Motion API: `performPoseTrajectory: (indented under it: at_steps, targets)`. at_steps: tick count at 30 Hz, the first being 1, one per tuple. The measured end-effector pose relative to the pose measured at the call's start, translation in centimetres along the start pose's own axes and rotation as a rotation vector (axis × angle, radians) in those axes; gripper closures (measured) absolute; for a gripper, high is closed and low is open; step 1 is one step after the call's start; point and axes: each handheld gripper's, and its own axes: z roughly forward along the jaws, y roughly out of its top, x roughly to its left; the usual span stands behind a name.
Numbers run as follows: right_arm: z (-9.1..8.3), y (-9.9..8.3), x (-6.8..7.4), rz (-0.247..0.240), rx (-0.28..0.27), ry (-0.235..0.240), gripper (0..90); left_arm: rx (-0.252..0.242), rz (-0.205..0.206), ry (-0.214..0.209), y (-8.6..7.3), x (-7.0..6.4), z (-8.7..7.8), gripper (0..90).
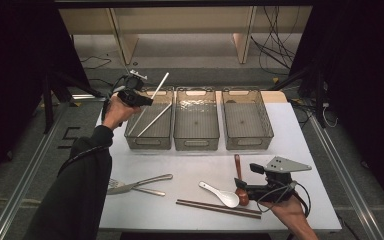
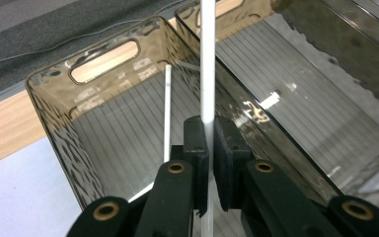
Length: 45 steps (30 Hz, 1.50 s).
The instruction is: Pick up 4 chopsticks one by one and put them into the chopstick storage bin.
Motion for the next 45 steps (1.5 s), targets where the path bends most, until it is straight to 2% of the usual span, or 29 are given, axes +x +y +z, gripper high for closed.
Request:
performPoseTrajectory:
  at_steps: [5, 8, 11, 17, 25, 28, 31, 39, 43, 45]
  targets:
    - [0.0, 0.0, 0.0, -0.003, -0.002, 0.003, 26.2, -0.011, -0.008, 0.006, -0.1, 0.3, 0.9, 84.6]
    - [0.0, 0.0, 0.0, 0.001, -0.002, 0.004, 26.2, 0.002, 0.012, 0.025, -0.2, 0.2, 1.5, 84.6]
    - [0.0, 0.0, 0.0, -0.005, -0.004, 0.007, 26.2, 0.014, 0.012, 0.033, -0.4, 0.3, 2.0, 84.6]
    - [-0.1, 0.0, 0.1, -0.004, -0.008, 0.009, 26.2, 0.011, 0.004, 0.05, -0.9, 0.5, 2.7, 84.5]
    - [0.0, 0.0, 0.1, -0.005, -0.002, 0.008, 26.2, 0.039, -0.001, 0.058, -1.6, 0.5, 3.6, 84.2]
    - [0.0, 0.0, 0.1, -0.005, -0.004, 0.009, 26.2, 0.042, -0.019, 0.058, -2.0, 0.6, 3.8, 84.0]
    - [0.0, 0.0, 0.1, -0.005, -0.003, 0.009, 26.2, 0.053, -0.019, 0.063, -2.2, 0.6, 4.0, 83.6]
    - [0.0, 0.0, 0.1, -0.006, -0.002, 0.009, 26.2, 0.037, -0.055, 0.067, -2.4, 0.6, 3.5, 79.0]
    - [0.0, 0.0, 0.1, -0.007, -0.001, 0.007, 26.2, 0.02, -0.083, 0.028, -2.7, 0.4, 2.5, 71.7]
    - [-0.1, 0.0, 0.1, -0.007, -0.005, 0.007, 26.2, 0.02, -0.081, 0.004, -3.0, 0.1, 1.9, 66.4]
